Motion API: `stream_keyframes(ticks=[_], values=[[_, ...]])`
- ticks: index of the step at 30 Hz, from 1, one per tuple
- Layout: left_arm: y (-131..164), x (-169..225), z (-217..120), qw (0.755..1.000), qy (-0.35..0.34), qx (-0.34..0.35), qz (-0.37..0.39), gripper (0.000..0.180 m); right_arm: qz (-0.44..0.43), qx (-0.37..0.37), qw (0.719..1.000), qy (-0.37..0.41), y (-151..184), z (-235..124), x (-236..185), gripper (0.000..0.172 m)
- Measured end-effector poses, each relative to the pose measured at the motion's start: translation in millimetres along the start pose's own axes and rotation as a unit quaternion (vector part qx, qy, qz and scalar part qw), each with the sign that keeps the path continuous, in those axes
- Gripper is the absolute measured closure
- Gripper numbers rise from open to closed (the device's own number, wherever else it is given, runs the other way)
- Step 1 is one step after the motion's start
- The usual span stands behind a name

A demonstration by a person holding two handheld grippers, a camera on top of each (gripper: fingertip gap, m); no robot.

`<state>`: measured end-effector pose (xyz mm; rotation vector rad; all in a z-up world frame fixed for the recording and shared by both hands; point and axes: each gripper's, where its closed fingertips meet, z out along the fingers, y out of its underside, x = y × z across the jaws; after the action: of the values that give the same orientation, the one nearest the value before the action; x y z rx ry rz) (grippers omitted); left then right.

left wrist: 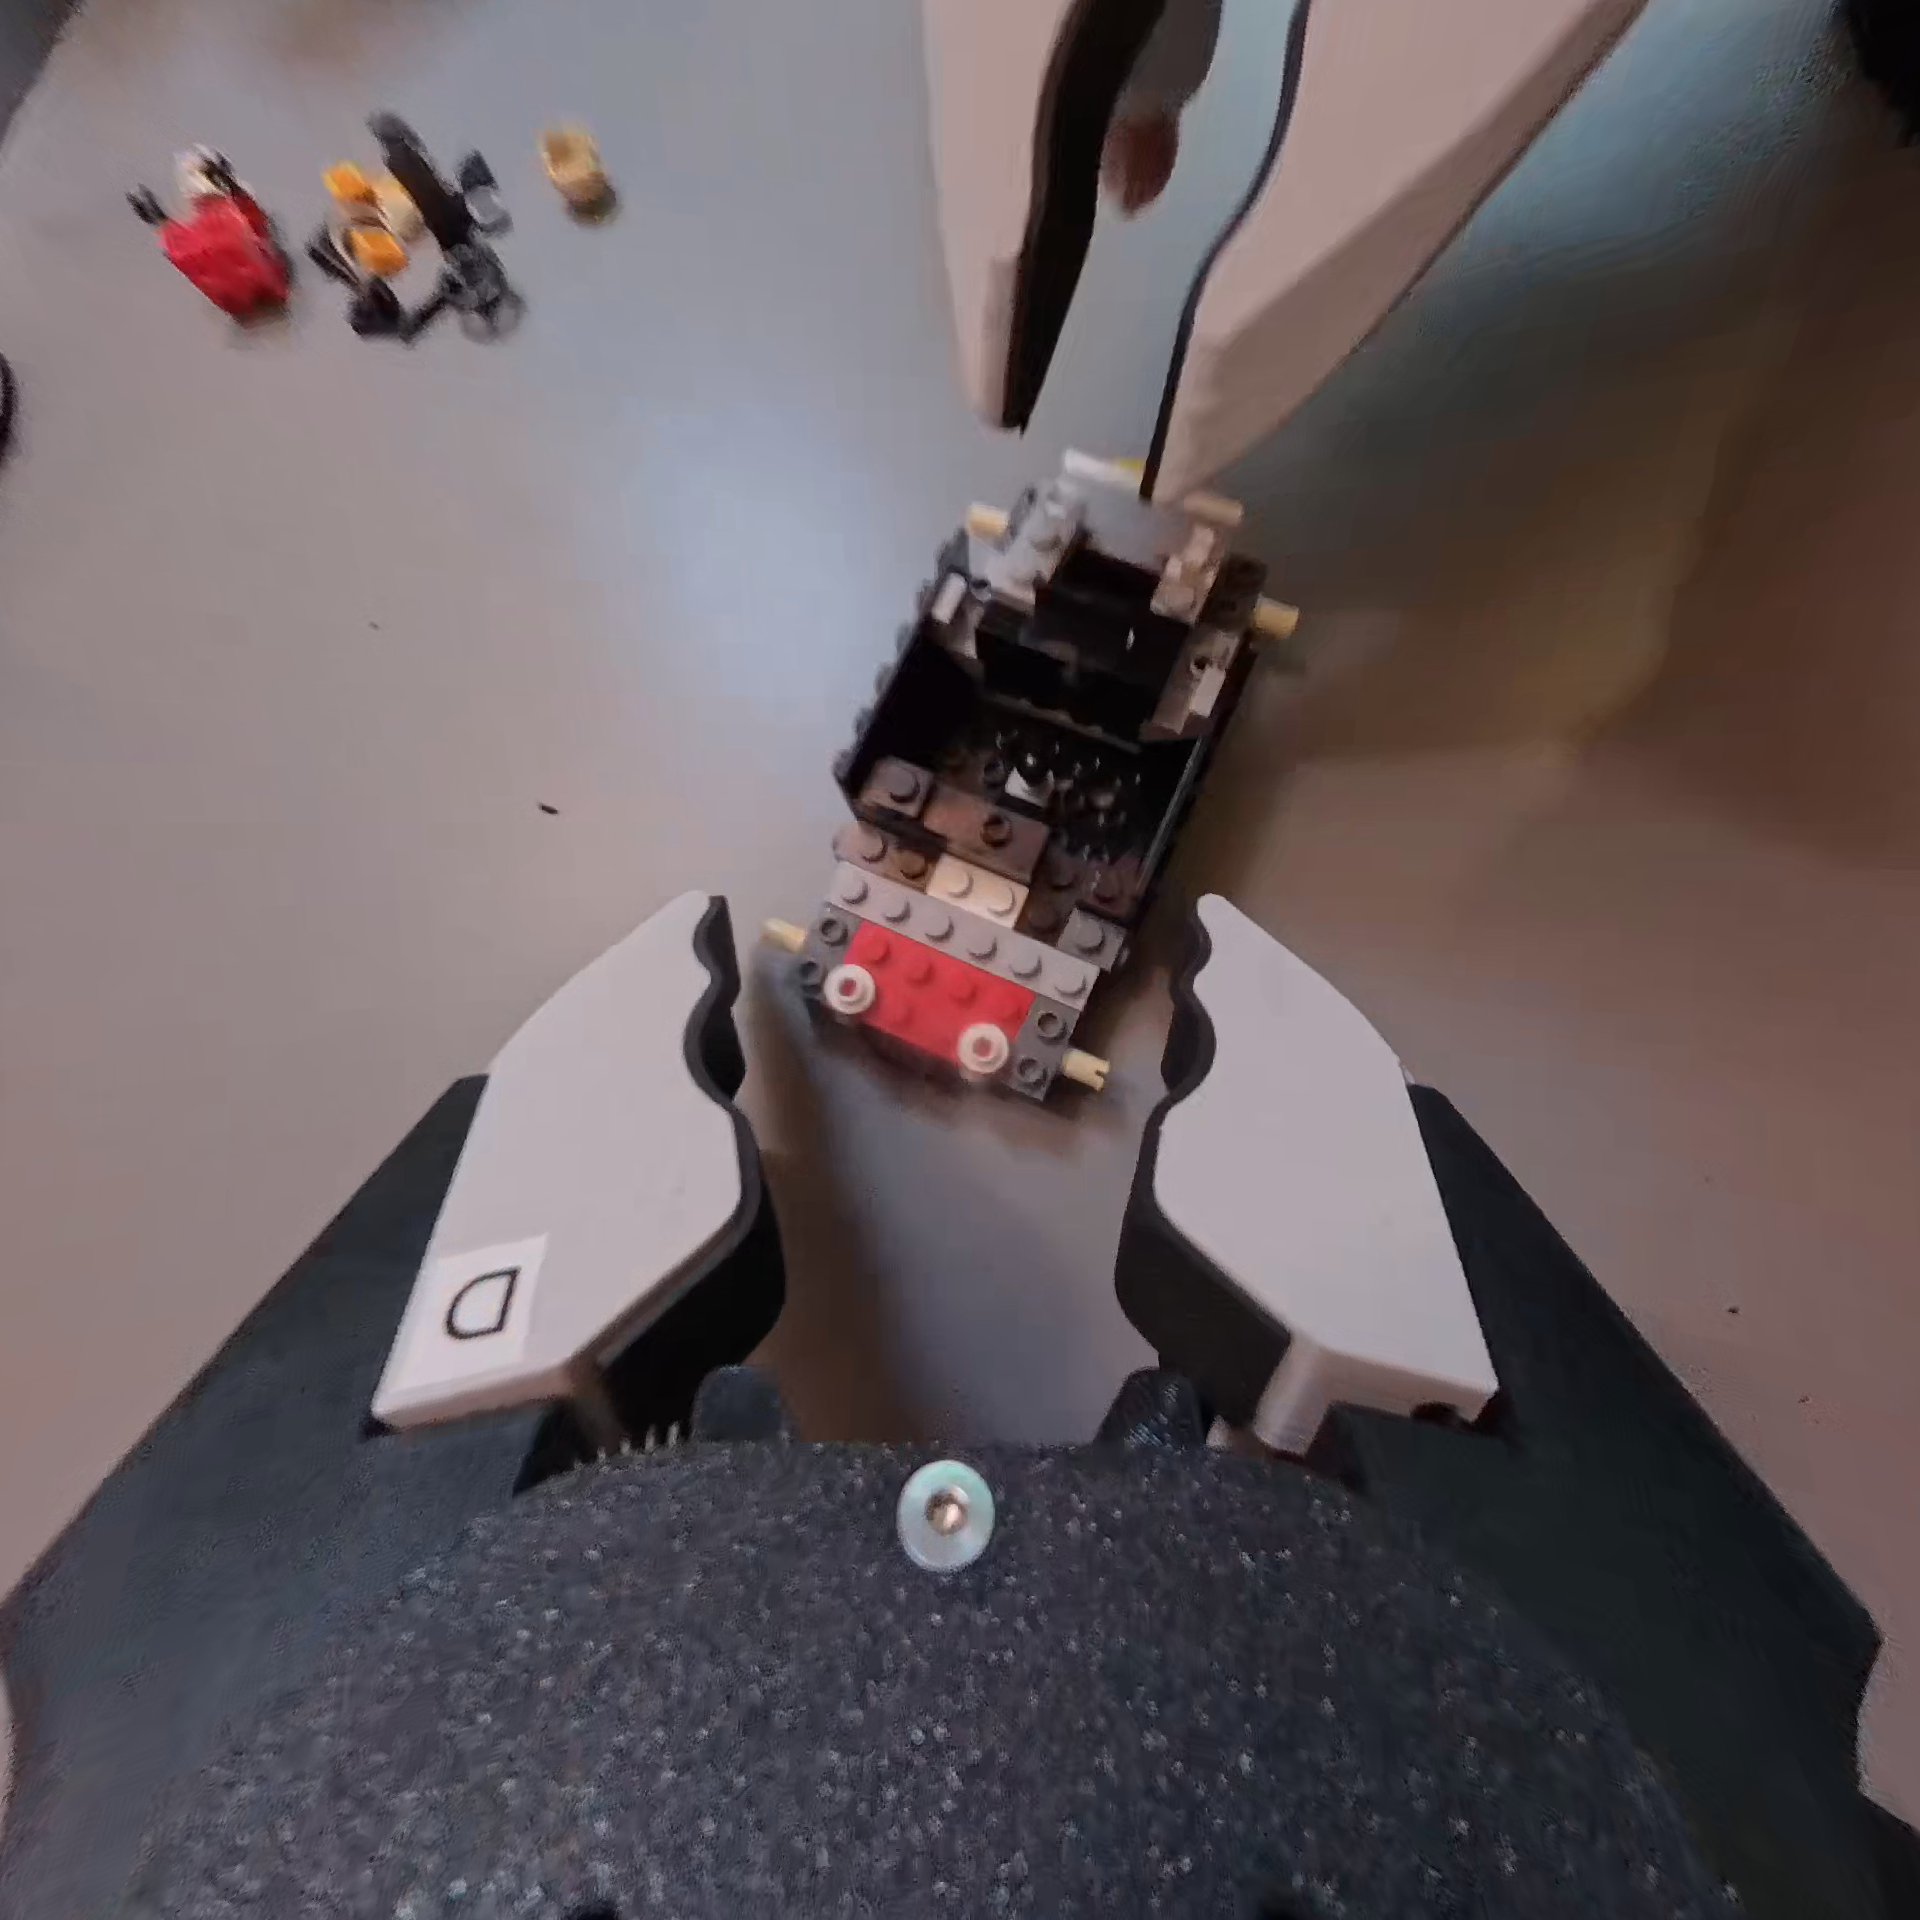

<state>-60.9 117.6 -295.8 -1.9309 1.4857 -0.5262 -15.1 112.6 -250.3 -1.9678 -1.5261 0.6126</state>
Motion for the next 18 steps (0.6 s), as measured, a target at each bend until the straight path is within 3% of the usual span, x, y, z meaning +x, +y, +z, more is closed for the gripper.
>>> stream_keyframes(ticks=[1, 5, 10, 18], values=[[-1.5, 4.8, 0.5, 1.000, 0.003, 0.002, 0.001, 0.106, 0.031, -0.001, 0.999, -0.020, -0.3, 0.0, -4.7, 0.154], [1.9, 21.0, -5.9, 0.999, -0.013, -0.029, 0.030, 0.118, 0.101, -0.002, 0.994, -0.043, 6.7, 1.5, -16.6, 0.154], [3.8, 43.8, -10.3, 0.998, 0.000, -0.035, 0.051, 0.120, 0.151, -0.013, 0.988, -0.040, 16.0, 3.9, -24.7, 0.154], [2.7, 46.3, -11.0, 0.999, 0.000, -0.029, 0.039, 0.122, 0.233, -0.015, 0.970, -0.066, 7.7, 10.7, -25.1, 0.156]])
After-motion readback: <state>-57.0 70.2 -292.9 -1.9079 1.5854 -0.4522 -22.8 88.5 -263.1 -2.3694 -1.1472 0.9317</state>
